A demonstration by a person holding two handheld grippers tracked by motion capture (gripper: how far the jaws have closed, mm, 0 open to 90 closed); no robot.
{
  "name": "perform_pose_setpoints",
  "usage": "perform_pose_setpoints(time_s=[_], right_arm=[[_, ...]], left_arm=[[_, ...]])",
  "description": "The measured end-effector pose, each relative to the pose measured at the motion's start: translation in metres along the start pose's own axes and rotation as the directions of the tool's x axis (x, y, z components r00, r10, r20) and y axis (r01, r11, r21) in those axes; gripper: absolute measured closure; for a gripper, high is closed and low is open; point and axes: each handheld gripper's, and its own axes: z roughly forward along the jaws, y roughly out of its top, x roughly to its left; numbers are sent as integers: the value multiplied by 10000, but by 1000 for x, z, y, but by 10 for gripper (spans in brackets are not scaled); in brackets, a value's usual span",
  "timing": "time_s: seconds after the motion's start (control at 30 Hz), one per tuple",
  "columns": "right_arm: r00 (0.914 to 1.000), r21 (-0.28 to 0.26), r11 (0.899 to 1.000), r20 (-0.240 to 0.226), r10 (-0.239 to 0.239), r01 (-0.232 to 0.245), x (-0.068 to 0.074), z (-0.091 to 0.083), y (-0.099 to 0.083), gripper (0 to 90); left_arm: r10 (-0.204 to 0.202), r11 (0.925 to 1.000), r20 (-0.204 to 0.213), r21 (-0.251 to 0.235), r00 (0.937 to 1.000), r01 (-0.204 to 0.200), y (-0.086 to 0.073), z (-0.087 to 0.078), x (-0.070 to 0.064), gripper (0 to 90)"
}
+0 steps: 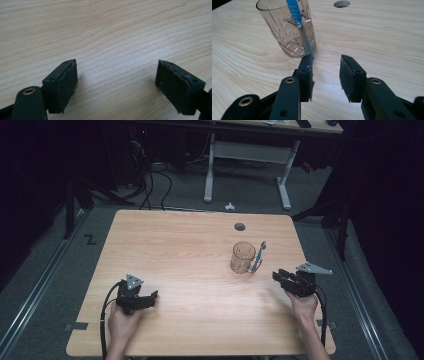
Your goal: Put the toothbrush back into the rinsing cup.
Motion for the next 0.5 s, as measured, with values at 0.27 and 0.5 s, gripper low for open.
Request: perform_pose_setpoints(time_s=[0.27, 0.5], right_arm=[[9999, 262, 9997, 95, -31, 29, 4, 8, -11, 627], [9993, 528, 9980, 150, -346, 337, 11, 14, -13, 621]], left_arm=[[0, 10000, -1, -1, 10000, 0, 0, 0, 0, 185], [1, 10000, -2, 2, 10000, -1, 0, 0, 0, 185]])
